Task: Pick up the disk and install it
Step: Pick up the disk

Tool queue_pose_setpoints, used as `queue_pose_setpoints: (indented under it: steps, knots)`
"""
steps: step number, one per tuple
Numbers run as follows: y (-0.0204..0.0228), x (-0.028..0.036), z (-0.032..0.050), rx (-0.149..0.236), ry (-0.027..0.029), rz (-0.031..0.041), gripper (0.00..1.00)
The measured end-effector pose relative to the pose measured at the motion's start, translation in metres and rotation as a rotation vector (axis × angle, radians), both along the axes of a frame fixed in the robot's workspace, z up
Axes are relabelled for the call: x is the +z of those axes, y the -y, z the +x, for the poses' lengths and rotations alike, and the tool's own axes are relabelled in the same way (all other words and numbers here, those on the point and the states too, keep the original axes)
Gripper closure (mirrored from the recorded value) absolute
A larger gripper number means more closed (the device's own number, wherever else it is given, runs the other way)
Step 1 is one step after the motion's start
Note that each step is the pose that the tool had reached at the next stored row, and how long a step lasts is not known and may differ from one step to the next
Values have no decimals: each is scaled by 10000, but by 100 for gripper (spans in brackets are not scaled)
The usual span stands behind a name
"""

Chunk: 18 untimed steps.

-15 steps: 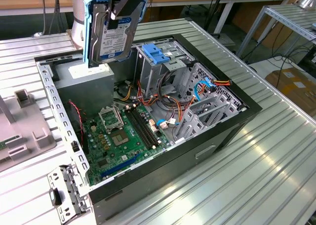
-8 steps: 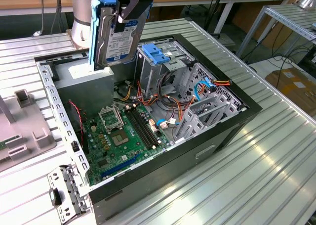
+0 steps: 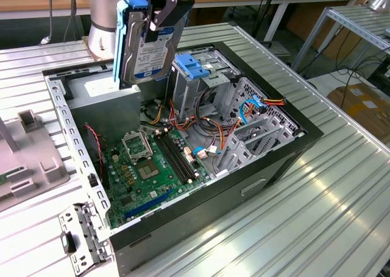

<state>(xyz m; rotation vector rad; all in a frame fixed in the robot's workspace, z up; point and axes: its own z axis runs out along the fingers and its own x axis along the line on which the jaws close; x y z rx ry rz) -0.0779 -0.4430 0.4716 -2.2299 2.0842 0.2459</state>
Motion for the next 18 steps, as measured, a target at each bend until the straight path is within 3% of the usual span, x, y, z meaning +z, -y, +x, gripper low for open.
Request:
queue_pose_setpoints:
  steps: [18]
  knots:
    - [248, 0, 104, 0, -5, -1, 64]
